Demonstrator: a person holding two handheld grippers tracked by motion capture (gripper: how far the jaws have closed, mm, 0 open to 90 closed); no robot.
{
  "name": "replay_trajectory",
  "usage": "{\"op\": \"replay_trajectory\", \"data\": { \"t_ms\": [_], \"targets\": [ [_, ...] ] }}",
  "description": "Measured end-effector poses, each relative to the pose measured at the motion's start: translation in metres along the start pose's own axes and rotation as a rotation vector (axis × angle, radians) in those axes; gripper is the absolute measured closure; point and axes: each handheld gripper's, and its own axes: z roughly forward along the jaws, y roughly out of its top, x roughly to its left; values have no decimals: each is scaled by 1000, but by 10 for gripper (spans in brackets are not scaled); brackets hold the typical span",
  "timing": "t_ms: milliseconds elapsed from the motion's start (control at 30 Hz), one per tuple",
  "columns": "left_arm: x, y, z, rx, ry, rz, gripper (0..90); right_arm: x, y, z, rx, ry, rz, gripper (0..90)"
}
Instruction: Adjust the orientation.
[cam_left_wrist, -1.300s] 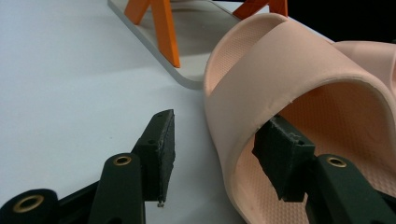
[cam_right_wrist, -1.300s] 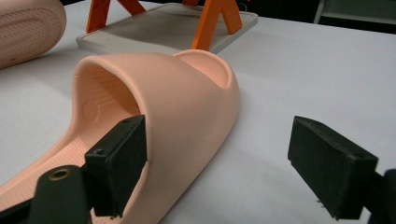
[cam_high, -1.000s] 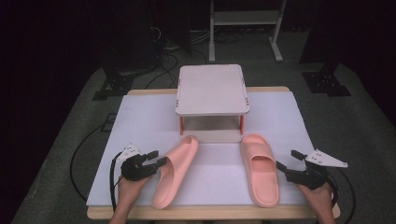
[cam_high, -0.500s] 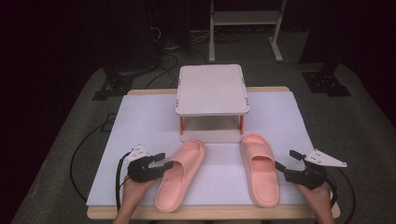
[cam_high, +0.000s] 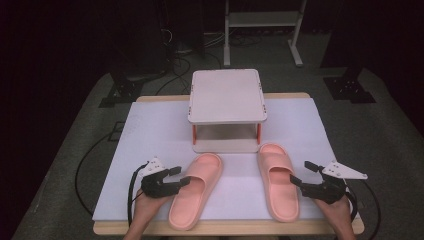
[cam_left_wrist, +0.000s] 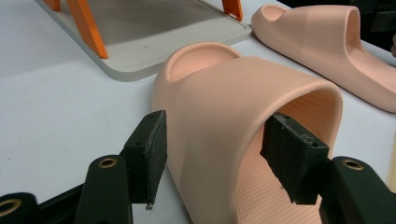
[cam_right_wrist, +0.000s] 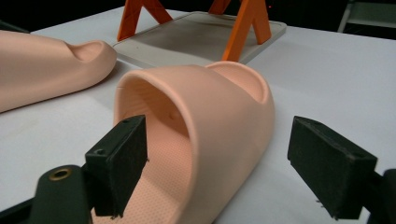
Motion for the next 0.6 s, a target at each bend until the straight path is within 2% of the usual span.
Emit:
{"op": "replay_trajectory", "data": {
  "t_ms": [200, 467, 600],
  "targets": [
    [-1, -1, 0, 7, 15, 11, 407, 3, 1, 2, 4, 8, -15, 195],
    [-4, -1, -1, 9, 21, 20, 393, 10, 2, 5, 44, 26, -46, 198],
    [-3, -1, -1, 15, 23, 21, 393, 12, 3, 7, 61, 30, -47, 199]
  ]
}}
